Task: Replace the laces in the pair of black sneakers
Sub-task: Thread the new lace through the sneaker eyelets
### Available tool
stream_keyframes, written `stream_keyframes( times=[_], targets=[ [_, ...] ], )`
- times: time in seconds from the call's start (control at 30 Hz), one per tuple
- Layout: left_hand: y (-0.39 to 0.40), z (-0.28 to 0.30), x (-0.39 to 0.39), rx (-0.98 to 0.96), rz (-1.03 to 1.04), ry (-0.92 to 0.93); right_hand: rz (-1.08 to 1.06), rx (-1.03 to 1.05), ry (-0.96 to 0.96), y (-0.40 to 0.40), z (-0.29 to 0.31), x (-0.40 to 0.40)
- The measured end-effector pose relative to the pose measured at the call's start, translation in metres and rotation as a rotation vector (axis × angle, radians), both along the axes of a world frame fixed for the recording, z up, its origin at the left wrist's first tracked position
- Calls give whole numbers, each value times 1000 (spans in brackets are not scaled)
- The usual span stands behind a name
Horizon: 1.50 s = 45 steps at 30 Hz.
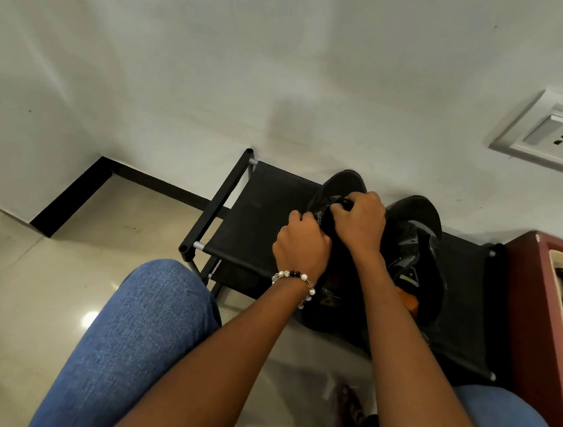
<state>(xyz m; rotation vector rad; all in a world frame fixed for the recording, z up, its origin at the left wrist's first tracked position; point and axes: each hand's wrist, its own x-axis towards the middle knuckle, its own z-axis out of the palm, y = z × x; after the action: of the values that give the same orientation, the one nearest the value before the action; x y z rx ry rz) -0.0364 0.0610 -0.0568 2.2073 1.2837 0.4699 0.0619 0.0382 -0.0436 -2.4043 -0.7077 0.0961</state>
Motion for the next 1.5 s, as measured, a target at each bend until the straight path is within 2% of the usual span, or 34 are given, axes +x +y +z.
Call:
stream_keyframes(
  times=[0.1,0.2,0.33,0.47,0.63,0.73,0.83,0.87,0.97,1.0,1.17,1.23,1.43,1.5],
  targets=[
    [-1,0,0,10,-2,-12,-104,175,272,-5,4,3],
    [0,0,0,11,-7,-8,-187,315,458,-11,10,1],
    [2,1,-2,17,-11,-8,-399,587,707,-21,18,12],
    [0,3,-4,2,-23,4,-378,489,596,-35,28,16],
    [7,8,-2,-90,-48,-47,-239,82,322,-52,57,23],
    [17,19,7,-6,-149,-60,-138,-184,194,-60,76,19],
    [28,31,20,107,-343,4,-67,-304,-5,-65,86,4],
    [31,32,24,136,-400,44,-6,-318,-17,-66,86,-2],
    [38,31,30,170,-440,101,159,-323,234,-66,75,-20],
    [39,32,32,177,-435,95,187,-362,260,-65,68,-25],
    [41,33,35,292,-482,88,151,-356,182,-62,38,-36],
    [43,29,36,240,-457,20,115,-337,161,-60,31,-39],
    [45,33,35,-153,-260,-337,1,-241,196,-54,16,-47],
    [47,41,32,-344,-163,-484,-8,-237,195,-54,16,-47]
  ],
)
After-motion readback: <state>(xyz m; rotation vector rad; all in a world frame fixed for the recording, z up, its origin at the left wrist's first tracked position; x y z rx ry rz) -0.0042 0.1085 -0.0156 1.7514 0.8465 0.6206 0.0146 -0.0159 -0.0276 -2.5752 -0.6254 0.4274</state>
